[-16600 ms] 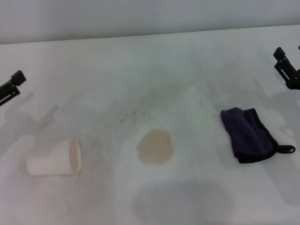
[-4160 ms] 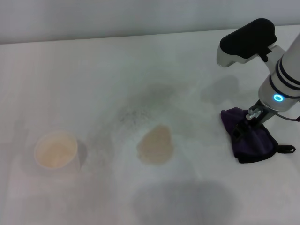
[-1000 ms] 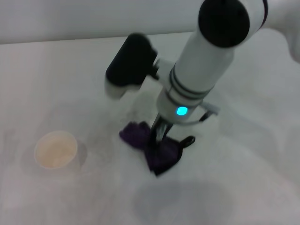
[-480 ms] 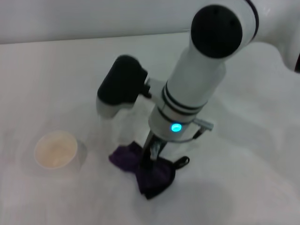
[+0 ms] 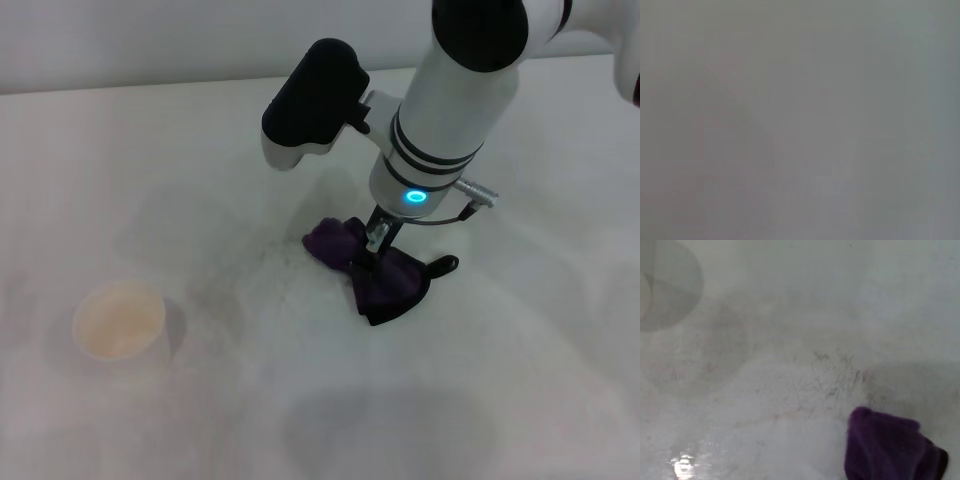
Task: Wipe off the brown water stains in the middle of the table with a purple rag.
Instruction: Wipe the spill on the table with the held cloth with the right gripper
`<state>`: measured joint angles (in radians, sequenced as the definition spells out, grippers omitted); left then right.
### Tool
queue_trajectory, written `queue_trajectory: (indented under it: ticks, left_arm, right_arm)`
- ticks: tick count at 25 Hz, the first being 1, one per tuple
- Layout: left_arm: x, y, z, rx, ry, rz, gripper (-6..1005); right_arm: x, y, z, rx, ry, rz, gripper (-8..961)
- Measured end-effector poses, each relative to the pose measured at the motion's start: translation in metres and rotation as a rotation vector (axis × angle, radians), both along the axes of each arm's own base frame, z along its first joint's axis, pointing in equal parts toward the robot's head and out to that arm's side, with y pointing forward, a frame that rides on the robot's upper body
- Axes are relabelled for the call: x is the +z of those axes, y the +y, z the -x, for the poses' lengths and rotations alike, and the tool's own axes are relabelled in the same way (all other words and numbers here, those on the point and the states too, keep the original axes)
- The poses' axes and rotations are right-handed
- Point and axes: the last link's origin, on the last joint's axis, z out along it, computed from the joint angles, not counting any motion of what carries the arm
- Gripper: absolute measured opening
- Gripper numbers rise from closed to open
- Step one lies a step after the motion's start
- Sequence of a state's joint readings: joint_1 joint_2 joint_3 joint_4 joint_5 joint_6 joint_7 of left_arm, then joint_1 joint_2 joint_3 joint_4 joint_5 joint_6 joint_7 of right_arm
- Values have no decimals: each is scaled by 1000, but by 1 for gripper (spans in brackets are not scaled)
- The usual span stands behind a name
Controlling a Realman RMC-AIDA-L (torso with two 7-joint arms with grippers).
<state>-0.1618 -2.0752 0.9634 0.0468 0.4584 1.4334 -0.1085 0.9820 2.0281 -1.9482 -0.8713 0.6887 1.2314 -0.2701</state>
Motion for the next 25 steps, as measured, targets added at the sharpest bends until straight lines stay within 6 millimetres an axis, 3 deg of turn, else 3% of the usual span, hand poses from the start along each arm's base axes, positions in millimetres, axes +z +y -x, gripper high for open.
queue_trajectory:
  ticks: [10,14,18,25]
  left_arm:
    - [2,9,-1,-3,3,-1,892]
    - [1,10,-1,0,2,1,891]
    - [2,11,0,9,1,1,891]
    - [0,17,0,21,-1,15,892]
  right_arm:
    - [-21,-36,18,15,155,252,127]
    - [-20,-35,16,10,158,255,129]
    - [-6,-25,10,-16,176,198,131]
    - [43,-5,-11,-55,140,37,135]
